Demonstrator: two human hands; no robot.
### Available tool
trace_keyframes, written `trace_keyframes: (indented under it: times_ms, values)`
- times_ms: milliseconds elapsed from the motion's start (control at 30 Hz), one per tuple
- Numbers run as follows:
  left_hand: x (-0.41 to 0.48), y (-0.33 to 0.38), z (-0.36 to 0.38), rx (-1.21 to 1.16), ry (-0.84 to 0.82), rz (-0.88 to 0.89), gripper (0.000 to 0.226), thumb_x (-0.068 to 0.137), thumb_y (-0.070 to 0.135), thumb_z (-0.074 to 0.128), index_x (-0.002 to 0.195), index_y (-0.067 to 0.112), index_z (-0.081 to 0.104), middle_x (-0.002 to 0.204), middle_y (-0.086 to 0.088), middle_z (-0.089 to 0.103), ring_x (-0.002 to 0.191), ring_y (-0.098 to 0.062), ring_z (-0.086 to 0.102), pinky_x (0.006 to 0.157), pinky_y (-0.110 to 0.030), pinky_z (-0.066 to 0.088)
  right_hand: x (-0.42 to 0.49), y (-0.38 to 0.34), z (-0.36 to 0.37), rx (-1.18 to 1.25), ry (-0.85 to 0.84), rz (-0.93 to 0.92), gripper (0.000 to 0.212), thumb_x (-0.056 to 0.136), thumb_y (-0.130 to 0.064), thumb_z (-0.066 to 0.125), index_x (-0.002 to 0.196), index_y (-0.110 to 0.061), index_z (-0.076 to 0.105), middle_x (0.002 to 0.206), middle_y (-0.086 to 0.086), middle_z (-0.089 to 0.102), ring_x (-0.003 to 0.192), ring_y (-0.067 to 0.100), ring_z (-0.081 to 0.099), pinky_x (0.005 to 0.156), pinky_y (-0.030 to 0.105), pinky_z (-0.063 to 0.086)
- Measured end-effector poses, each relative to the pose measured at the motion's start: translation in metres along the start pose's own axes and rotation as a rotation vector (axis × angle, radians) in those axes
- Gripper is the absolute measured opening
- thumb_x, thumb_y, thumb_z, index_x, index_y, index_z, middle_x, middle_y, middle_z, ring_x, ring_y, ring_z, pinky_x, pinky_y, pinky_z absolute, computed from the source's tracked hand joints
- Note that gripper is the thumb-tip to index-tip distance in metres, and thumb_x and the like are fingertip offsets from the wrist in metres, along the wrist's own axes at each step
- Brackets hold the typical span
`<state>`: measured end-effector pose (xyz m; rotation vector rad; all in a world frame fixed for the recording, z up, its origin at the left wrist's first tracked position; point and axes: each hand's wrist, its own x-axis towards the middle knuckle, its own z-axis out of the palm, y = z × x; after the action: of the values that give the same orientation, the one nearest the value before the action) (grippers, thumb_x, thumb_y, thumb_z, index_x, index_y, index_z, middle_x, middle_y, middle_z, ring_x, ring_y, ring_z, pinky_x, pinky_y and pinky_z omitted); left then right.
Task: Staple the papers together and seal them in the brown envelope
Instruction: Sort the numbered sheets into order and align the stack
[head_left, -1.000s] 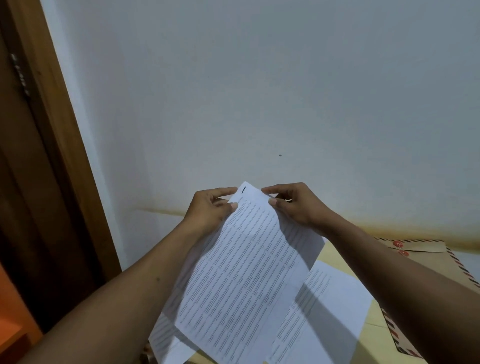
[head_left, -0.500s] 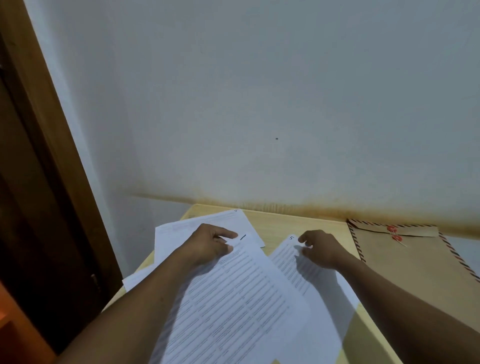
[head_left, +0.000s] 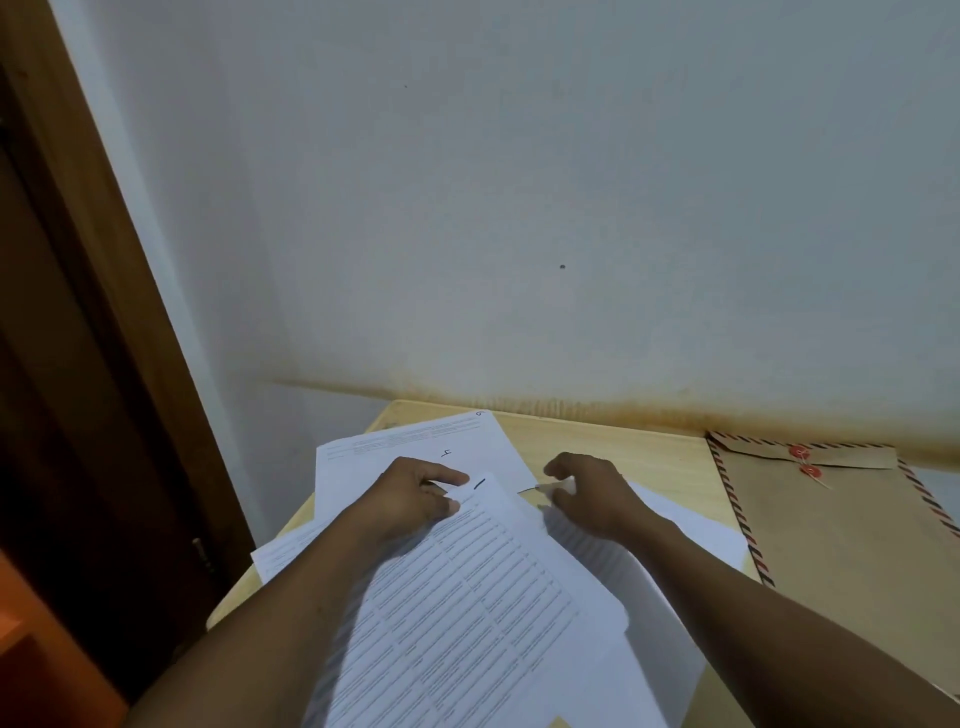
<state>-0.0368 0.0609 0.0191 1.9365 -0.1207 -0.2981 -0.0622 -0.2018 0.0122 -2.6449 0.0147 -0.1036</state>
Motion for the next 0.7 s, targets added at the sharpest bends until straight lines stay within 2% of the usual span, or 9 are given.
trace_keyframes:
  times_ms: [67, 167, 267, 333, 400, 467, 567, 633, 700]
  values:
    - [-0.003, -0.003, -0.017, -0.017, 0.014, -0.013, 0.028, 0.085, -0.005, 0.078, 0.099, 0.019, 0.081, 0.08, -0.014, 0.068, 0.086, -0.022, 0.068, 0.085, -0.025, 0.056, 0.007, -0.02, 0.01, 0.058, -0.026, -0.004, 0.039, 0.091, -0.032, 0.063, 0.128, -0.021, 0.061, 0.129, 0.0, 0.063, 0.118, 0.021, 0.057, 0.098, 0.035, 0.046]
    - [-0.01, -0.011, -0.04, -0.055, 0.045, -0.047, 0.027, 0.086, -0.011, 0.073, 0.105, 0.008, 0.078, 0.08, -0.016, 0.063, 0.082, -0.023, 0.068, 0.074, -0.019, 0.057, 0.014, -0.041, 0.031, 0.045, -0.069, 0.033, 0.049, 0.083, -0.036, 0.07, 0.129, -0.023, 0.058, 0.128, 0.001, 0.062, 0.118, 0.022, 0.058, 0.097, 0.036, 0.048]
    - [-0.014, -0.024, -0.055, -0.107, 0.06, -0.078, 0.028, 0.086, -0.012, 0.072, 0.104, 0.008, 0.078, 0.091, -0.025, 0.068, 0.102, -0.039, 0.073, 0.096, -0.035, 0.057, 0.017, -0.052, 0.048, -0.016, -0.043, 0.059, 0.056, 0.079, -0.035, 0.076, 0.129, -0.022, 0.056, 0.126, 0.002, 0.062, 0.119, 0.023, 0.056, 0.094, 0.037, 0.05]
    - [-0.015, -0.03, -0.062, -0.111, 0.068, -0.086, 0.028, 0.086, -0.011, 0.073, 0.103, 0.01, 0.079, 0.094, -0.029, 0.069, 0.108, -0.044, 0.07, 0.101, -0.04, 0.056, 0.02, -0.055, 0.054, -0.017, -0.027, 0.063, 0.061, 0.08, -0.032, 0.077, 0.134, -0.021, 0.052, 0.128, 0.005, 0.061, 0.118, 0.025, 0.056, 0.093, 0.039, 0.05]
    - [-0.017, -0.031, -0.065, -0.074, 0.076, -0.081, 0.027, 0.087, -0.006, 0.075, 0.105, 0.013, 0.079, 0.092, -0.03, 0.07, 0.102, -0.038, 0.073, 0.101, -0.039, 0.057, 0.022, -0.056, 0.054, -0.027, -0.041, 0.066, 0.071, 0.08, -0.032, 0.078, 0.141, -0.02, 0.044, 0.133, 0.007, 0.057, 0.122, 0.028, 0.053, 0.095, 0.041, 0.049]
    - [-0.018, -0.031, -0.066, -0.056, 0.068, -0.07, 0.027, 0.087, -0.002, 0.075, 0.105, 0.018, 0.079, 0.088, -0.023, 0.069, 0.097, -0.034, 0.073, 0.102, -0.039, 0.056, 0.023, -0.056, 0.052, -0.059, -0.052, 0.074, 0.077, 0.08, -0.035, 0.078, 0.144, -0.021, 0.04, 0.135, 0.007, 0.055, 0.126, 0.029, 0.05, 0.097, 0.043, 0.048]
    - [-0.017, -0.029, -0.064, -0.043, 0.073, -0.057, 0.028, 0.087, 0.001, 0.077, 0.104, 0.022, 0.08, 0.092, -0.026, 0.072, 0.103, -0.03, 0.073, 0.105, -0.037, 0.053, 0.023, -0.058, 0.051, -0.137, -0.053, 0.073, 0.067, 0.082, -0.035, 0.074, 0.139, -0.022, 0.043, 0.127, 0.004, 0.061, 0.121, 0.027, 0.054, 0.096, 0.043, 0.048]
    - [-0.018, -0.027, -0.061, -0.016, 0.077, -0.051, 0.028, 0.087, 0.004, 0.078, 0.104, 0.025, 0.08, 0.089, -0.019, 0.074, 0.103, -0.022, 0.073, 0.103, -0.034, 0.053, 0.022, -0.06, 0.052, -0.156, -0.042, 0.072, 0.06, 0.082, -0.032, 0.072, 0.135, -0.021, 0.046, 0.121, 0.004, 0.063, 0.115, 0.027, 0.056, 0.093, 0.042, 0.048]
    - [-0.017, -0.027, -0.06, -0.006, 0.082, -0.044, 0.027, 0.087, 0.005, 0.079, 0.103, 0.026, 0.08, 0.082, -0.012, 0.071, 0.096, -0.021, 0.072, 0.1, -0.034, 0.053, 0.021, -0.061, 0.054, -0.144, -0.029, 0.077, 0.06, 0.081, -0.031, 0.072, 0.134, -0.022, 0.045, 0.12, 0.003, 0.064, 0.114, 0.028, 0.056, 0.092, 0.042, 0.047]
